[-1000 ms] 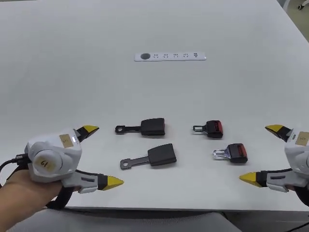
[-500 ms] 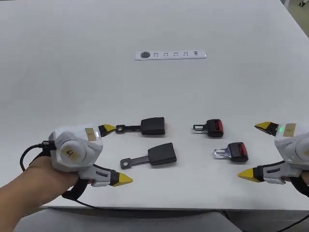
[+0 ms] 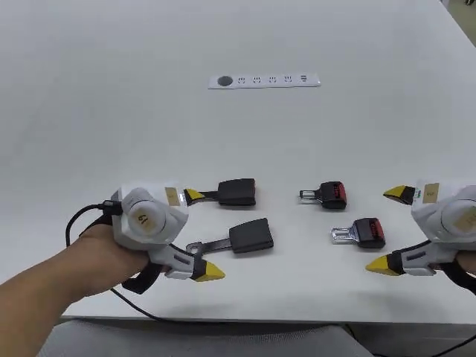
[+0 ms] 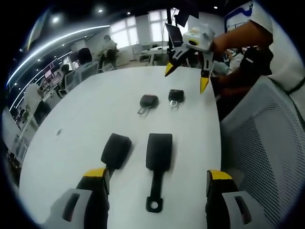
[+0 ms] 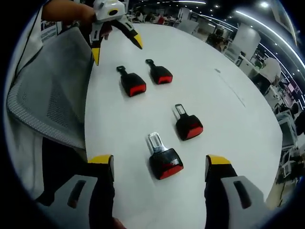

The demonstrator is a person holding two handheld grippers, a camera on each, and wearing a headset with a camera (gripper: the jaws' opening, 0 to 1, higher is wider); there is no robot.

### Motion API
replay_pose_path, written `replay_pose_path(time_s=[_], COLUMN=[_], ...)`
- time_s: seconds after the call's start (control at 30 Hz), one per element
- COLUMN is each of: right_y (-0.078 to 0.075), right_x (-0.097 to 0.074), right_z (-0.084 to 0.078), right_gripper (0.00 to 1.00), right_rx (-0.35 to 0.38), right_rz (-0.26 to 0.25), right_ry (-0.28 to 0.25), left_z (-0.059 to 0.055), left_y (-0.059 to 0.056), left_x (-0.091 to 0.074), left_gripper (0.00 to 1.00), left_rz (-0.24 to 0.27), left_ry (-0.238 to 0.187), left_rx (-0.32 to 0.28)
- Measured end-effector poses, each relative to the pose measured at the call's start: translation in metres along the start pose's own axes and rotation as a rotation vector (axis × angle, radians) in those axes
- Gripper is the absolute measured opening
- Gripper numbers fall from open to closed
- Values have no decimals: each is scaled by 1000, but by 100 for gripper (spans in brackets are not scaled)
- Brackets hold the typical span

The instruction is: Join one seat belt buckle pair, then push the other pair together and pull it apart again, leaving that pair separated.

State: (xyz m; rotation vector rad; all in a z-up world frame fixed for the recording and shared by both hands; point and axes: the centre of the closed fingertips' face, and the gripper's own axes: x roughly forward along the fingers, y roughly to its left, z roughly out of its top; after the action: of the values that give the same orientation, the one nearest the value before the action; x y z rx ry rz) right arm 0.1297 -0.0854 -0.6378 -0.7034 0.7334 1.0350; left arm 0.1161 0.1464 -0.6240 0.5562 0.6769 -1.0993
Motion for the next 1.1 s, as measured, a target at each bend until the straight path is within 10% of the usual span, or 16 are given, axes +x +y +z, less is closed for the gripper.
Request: replay_pose_path(time_s=[0.23,1.1], right_y=[1,-8], right_x=[12,37], right_z=[-7,-29], right_gripper=[71,49], right_rx=[-3,-49], right_rz=[60,228], right_ry=[24,87], left_z=[11,-6], left_y=[-4,5], left_x=[19,70], left_gripper=[81,56], left_rz=[-55,-172], left_ry=[6,70], left_rx=[-46,-96])
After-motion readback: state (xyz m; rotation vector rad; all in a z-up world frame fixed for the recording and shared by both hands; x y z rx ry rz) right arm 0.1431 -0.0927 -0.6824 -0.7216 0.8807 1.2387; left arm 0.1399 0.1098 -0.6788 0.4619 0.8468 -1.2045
